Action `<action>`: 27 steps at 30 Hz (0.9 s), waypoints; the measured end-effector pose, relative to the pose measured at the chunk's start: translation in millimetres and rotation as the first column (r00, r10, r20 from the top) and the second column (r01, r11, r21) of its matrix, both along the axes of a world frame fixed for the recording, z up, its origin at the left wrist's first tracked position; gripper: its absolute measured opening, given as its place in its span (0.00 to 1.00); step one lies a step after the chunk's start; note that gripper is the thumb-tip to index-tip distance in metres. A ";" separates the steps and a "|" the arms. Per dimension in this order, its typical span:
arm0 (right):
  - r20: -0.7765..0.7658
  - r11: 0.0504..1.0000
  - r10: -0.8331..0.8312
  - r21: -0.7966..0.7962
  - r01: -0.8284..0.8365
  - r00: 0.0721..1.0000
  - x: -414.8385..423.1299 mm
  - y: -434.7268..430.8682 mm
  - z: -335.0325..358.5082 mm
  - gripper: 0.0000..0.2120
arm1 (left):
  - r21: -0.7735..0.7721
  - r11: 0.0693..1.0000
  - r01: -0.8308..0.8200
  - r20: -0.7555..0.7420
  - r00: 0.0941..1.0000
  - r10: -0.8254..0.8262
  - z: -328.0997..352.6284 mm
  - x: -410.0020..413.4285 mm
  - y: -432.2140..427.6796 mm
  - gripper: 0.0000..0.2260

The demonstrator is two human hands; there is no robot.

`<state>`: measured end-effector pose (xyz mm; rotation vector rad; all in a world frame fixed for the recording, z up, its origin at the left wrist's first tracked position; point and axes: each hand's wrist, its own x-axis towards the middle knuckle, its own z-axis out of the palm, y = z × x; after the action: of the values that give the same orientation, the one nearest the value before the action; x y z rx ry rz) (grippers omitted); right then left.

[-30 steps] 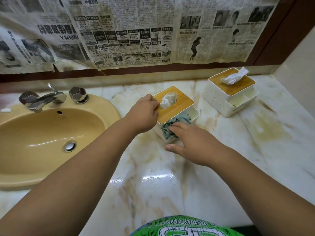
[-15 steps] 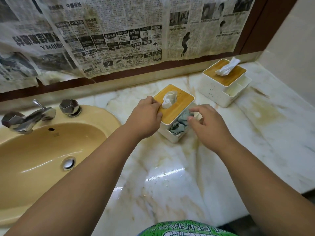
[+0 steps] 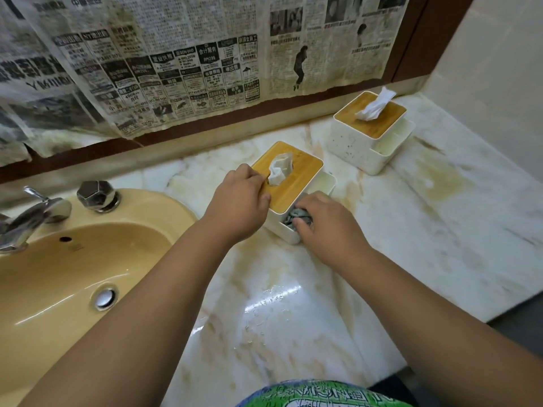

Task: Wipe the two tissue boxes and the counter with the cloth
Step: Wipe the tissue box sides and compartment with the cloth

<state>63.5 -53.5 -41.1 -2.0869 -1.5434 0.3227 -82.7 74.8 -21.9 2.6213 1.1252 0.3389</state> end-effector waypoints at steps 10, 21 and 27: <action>-0.146 0.974 -0.186 0.103 0.202 0.972 11.7 -27.9 -6.2 0.15 | -0.013 1.000 -0.008 0.014 1.000 0.008 -0.9 0.0 -1.2 0.17; 0.219 0.958 0.122 -0.280 -0.058 0.968 -6.3 -14.6 1.0 0.22 | -0.012 1.000 -0.012 0.007 1.000 0.012 -0.1 -0.3 -1.4 0.16; 0.139 0.984 0.059 -0.178 -0.034 0.988 3.7 -11.0 7.3 0.15 | -0.021 1.000 -0.012 0.018 1.000 0.013 -0.7 -1.5 -2.0 0.17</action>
<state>67.2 -64.5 -33.8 -2.2544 -1.7050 0.3417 -84.3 72.8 -22.6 2.5888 1.1339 0.3507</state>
